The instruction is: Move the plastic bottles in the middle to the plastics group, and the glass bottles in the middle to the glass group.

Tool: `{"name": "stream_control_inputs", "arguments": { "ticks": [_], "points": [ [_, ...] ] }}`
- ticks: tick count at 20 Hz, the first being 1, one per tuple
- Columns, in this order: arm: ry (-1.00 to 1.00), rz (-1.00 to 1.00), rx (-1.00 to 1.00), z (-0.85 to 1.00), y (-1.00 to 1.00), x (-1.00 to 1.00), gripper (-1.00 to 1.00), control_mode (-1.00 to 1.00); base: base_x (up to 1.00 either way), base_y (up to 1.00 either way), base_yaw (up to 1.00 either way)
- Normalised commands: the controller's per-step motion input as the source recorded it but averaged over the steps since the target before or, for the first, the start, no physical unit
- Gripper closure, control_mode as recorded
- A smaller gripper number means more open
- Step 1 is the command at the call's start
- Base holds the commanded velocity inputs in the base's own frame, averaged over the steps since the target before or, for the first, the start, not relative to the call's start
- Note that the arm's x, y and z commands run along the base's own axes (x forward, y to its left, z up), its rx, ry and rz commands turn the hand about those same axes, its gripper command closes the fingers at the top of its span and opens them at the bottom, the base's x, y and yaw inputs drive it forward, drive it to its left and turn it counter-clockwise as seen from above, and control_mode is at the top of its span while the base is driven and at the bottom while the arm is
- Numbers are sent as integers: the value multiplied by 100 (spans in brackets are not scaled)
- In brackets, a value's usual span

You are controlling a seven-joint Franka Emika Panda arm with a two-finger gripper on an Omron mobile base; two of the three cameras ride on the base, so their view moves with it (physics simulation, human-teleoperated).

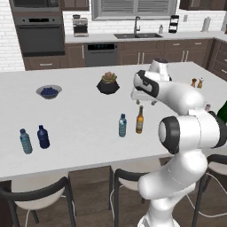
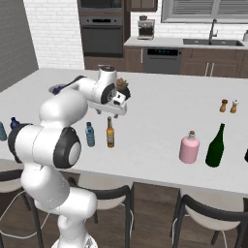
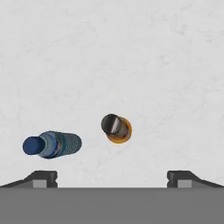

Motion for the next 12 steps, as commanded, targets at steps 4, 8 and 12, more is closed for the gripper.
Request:
{"name": "stream_control_inputs", "arguments": {
  "ticks": [4,8,12],
  "points": [
    [3,0,0,-18,19,19,-100,-100,0,0,0],
    [0,0,-8,-33,4,31,-100,-100,0,0,0],
    [0,0,-13,-31,0,33,-100,-100,0,0,0]
  ]
}}
